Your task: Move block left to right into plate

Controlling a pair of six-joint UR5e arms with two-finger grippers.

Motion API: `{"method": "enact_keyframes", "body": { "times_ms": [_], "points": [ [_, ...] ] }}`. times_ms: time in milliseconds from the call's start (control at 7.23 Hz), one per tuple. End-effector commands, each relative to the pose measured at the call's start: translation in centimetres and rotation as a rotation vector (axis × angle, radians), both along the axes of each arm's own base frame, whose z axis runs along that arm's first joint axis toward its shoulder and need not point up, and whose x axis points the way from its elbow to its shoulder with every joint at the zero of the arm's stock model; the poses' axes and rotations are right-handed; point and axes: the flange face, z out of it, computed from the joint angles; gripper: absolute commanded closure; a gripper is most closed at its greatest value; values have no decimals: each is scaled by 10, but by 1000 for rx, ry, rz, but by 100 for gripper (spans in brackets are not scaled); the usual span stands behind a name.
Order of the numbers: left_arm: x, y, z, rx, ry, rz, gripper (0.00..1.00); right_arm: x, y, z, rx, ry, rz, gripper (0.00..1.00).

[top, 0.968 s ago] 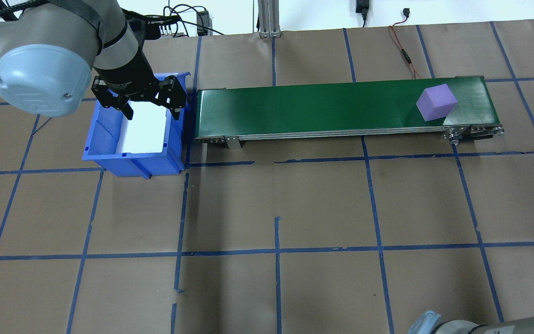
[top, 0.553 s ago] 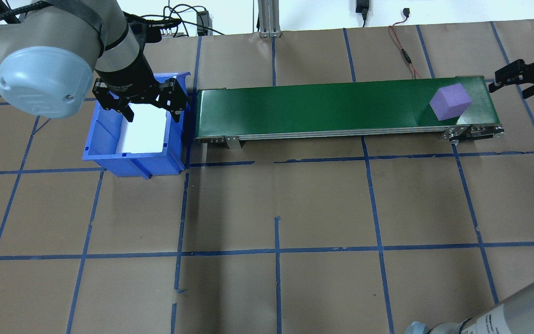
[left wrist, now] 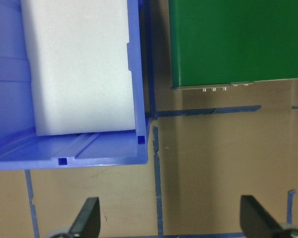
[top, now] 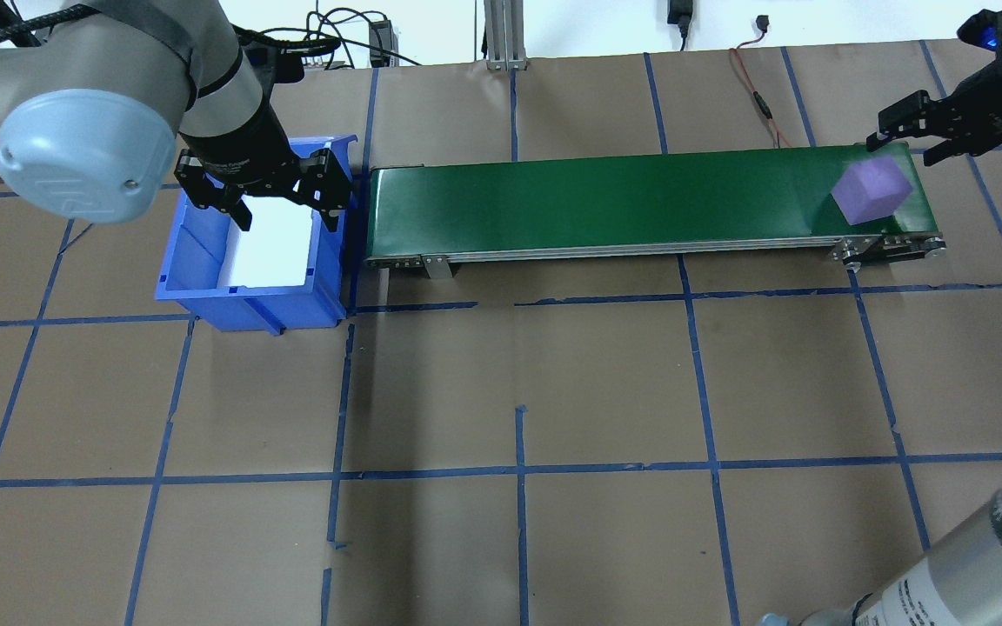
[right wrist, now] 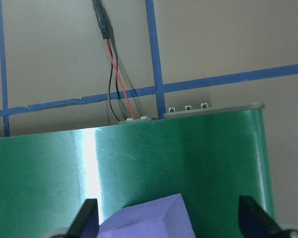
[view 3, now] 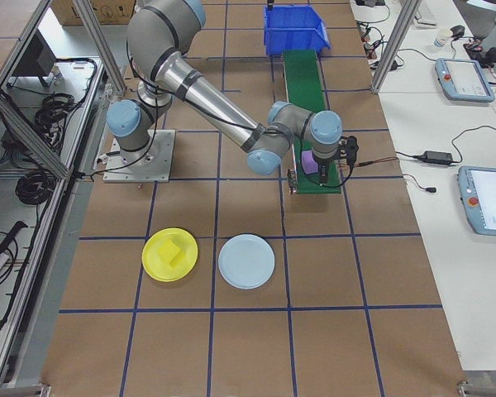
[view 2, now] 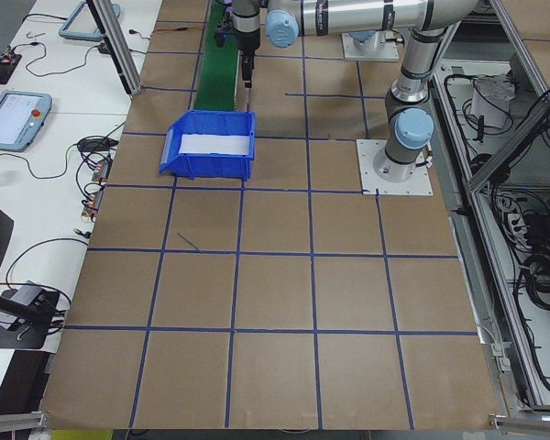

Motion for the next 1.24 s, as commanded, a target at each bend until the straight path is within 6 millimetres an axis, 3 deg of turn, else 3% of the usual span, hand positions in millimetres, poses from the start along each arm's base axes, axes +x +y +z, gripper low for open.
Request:
{"method": "enact_keyframes", "body": {
  "times_ms": [0, 138, 415, 553, 691, 829, 968, 1106],
  "points": [
    [0, -1, 0, -2, 3, 5, 0, 20, 5, -14, 33, -12, 22, 0],
    [0, -1, -1, 0, 2, 2, 0, 32, 6, -14, 42, 6, 50, 0],
    [0, -1, -2, 1, 0, 2, 0, 27, 21, -31, 98, 96, 139, 0],
    [0, -1, -2, 1, 2, 2, 0, 25, 22, -27, 106, 126, 142, 1],
    [0, -2, -3, 3, 1, 2, 0, 24, 23, -23, 110, 147, 148, 7],
    [0, -2, -3, 3, 1, 5, 0, 20, 25, -23, 129, 190, 168, 48],
    [0, -2, -4, 4, 3, 2, 0, 17, 28, -22, 139, 224, 203, 62],
    [0, -2, -4, 6, 3, 5, 0, 16, 28, -17, 134, 233, 207, 67]
  ]
}}
